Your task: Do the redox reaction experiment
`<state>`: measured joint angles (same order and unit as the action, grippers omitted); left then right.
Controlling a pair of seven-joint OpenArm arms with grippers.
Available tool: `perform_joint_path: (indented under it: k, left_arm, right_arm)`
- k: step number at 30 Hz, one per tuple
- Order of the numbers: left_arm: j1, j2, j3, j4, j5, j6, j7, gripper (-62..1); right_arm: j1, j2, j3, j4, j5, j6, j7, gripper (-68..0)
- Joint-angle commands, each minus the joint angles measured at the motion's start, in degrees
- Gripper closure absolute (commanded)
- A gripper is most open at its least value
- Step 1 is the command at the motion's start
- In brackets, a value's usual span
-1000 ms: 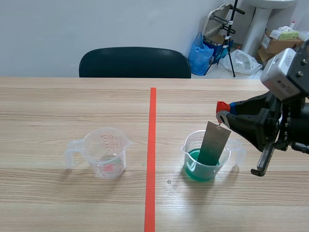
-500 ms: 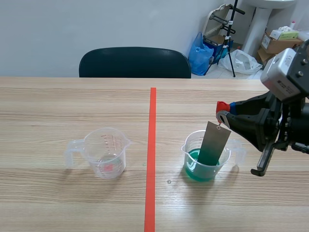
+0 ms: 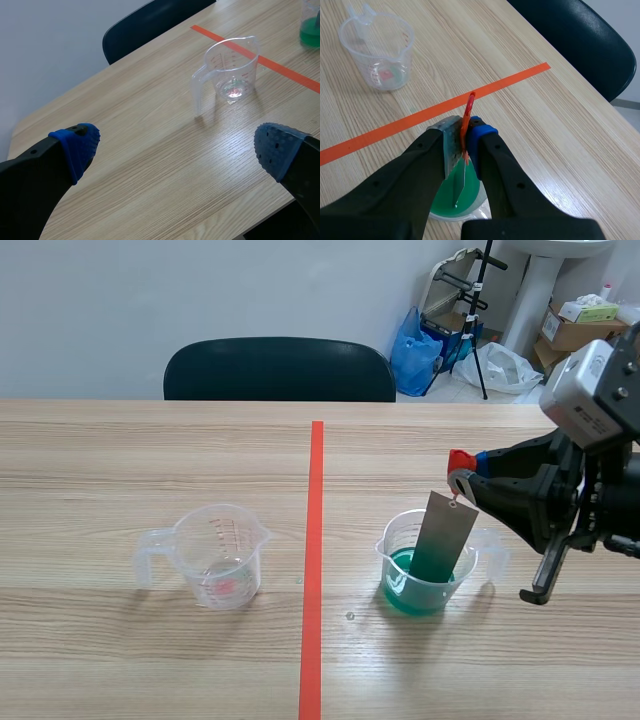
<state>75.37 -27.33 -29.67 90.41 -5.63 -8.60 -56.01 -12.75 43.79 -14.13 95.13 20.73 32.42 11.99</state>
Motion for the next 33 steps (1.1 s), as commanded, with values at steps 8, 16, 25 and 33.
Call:
perform_joint_path:
  k: [8, 16, 25, 33]
  left_arm:
    - [0.1, -0.2, -0.6, 0.7, -0.6, -0.1, -1.2, -62.3]
    - [0.1, -0.2, -0.6, 0.7, -0.6, -0.1, -1.2, -62.3]
    - [0.1, -0.2, -0.6, 0.7, -0.6, -0.1, -1.2, -62.3]
    - [0.1, -0.2, -0.6, 0.7, -0.8, -0.1, -1.2, -62.3]
  right_arm:
    - [0.5, 0.5, 0.2, 0.5, 0.2, 0.1, 1.0, -0.6]
    - [0.5, 0.5, 0.2, 0.5, 0.2, 0.1, 1.0, -0.6]
    - [0.5, 0.8, 0.3, 0.6, 0.4, 0.2, 1.0, -0.6]
    - [0.5, 1.6, 0.7, 2.9, 1.5, 0.3, -0.5, -0.6]
